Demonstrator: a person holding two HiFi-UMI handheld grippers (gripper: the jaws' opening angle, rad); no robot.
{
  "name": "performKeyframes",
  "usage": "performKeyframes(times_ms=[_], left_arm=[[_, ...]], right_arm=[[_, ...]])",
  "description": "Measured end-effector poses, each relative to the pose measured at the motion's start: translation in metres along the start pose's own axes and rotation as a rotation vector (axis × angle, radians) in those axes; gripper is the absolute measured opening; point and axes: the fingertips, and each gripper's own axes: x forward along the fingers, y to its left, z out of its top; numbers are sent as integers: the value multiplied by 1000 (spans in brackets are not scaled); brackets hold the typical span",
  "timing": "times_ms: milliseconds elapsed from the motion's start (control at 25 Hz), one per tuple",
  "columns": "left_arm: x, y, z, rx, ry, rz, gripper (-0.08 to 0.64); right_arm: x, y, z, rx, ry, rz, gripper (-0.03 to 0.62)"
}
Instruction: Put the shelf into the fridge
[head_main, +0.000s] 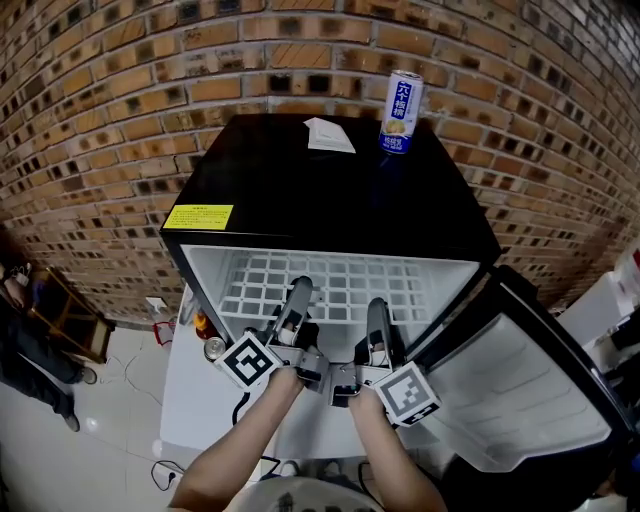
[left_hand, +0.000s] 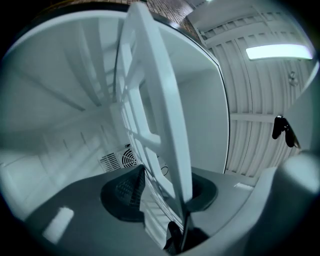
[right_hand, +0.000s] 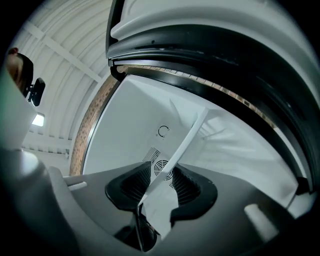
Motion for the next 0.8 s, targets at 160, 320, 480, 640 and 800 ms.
performKeyframes(times_ms=[160,320,480,640,800], left_arm=[[8,2,4,25,1,-16,149],[13,4,5,26,1,-22,153],[16,9,7,30,9,-5,153],[14,10,7,22,15,0,155],[15,8,7,19,17,-10,155]], right_arm=[[8,-5,-1,7,-6,-5,133],[13,-7,0,16,-11,1,133],[17,-15,-3,49,-8,-25,133],[17,-10,-3,37,10,0,137],[18,-5,-1,15,23,21,140]])
